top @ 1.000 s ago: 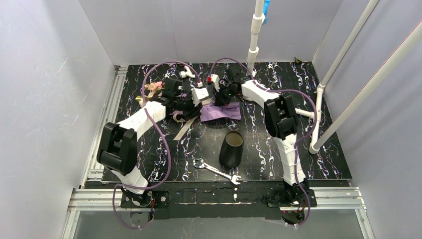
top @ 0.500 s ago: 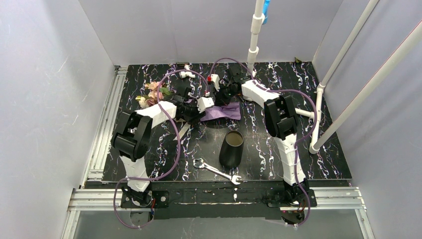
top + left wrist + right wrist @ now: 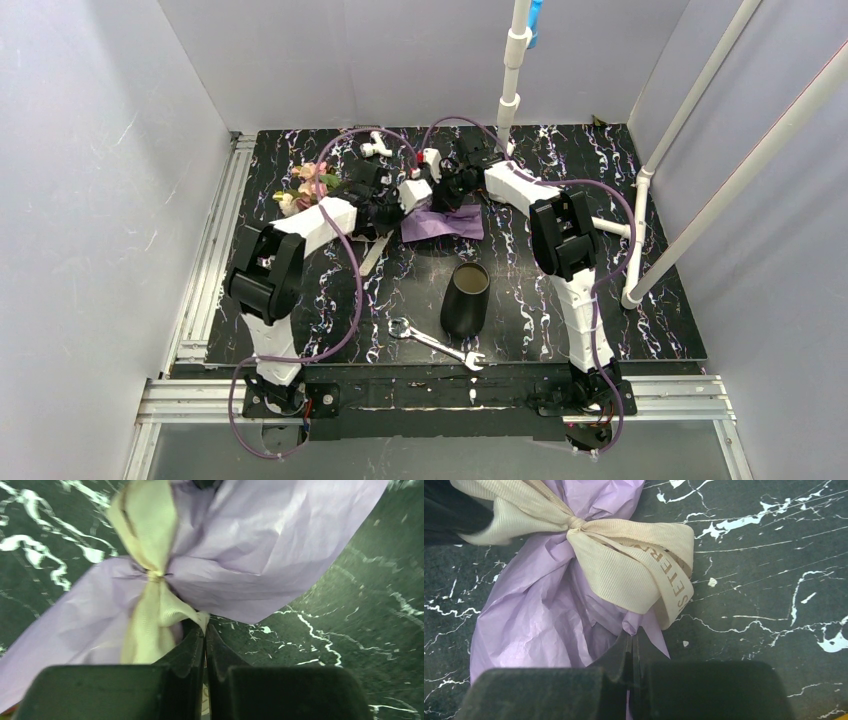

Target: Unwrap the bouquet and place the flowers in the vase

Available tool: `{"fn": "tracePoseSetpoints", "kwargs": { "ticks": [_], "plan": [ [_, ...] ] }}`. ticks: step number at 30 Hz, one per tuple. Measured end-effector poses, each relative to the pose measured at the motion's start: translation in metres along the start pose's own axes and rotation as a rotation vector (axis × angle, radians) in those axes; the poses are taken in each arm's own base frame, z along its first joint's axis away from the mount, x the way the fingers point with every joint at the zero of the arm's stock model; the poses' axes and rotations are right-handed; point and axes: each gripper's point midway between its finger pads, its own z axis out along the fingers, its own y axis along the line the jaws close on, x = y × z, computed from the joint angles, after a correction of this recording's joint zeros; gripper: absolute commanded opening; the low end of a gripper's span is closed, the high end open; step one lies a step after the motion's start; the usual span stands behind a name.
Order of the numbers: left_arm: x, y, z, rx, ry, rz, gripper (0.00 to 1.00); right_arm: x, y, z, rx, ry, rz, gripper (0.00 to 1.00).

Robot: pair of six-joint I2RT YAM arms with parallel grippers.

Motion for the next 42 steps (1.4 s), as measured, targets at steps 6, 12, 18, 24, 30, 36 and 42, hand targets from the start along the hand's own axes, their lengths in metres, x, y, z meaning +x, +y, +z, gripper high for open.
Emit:
{"fn": "tracePoseSetpoints", "kwargs": {
  "ticks": [6, 12, 18, 24, 30, 36, 42],
  "plan": [
    [-0.058, 0.043, -0.049, -0.059, -0.169, -0.192, 0.0, -0.001, -0.008, 0.002, 0.047, 0.006, -0.007, 0.01],
    [-0.081, 0.083, -0.092, -0.091, -0.292, -0.411, 0.0, -0.002, -0.014, 0.005, 0.085, 0.0, -0.01, 0.01],
    [-0.094, 0.117, -0.128, -0.116, -0.374, -0.55, 0.0, -0.004, -0.019, 0.007, 0.121, -0.007, -0.019, 0.01],
    [-0.117, 0.179, -0.198, -0.235, -0.533, -0.608, 0.0, -0.004, -0.021, 0.008, 0.141, -0.009, -0.011, 0.01],
    [-0.132, 0.218, -0.262, -0.33, -0.657, -0.619, 0.0, -0.004, -0.021, 0.008, 0.147, -0.013, -0.012, 0.01],
    [-0.147, 0.239, -0.321, -0.378, -0.781, -0.605, 0.0, -0.004, -0.022, 0.008, 0.162, -0.008, -0.01, 0.01],
    [-0.158, 0.248, -0.381, -0.375, -0.893, -0.622, 0.0, -0.01, -0.026, 0.008, 0.183, -0.033, -0.012, 0.01]
  ]
}}
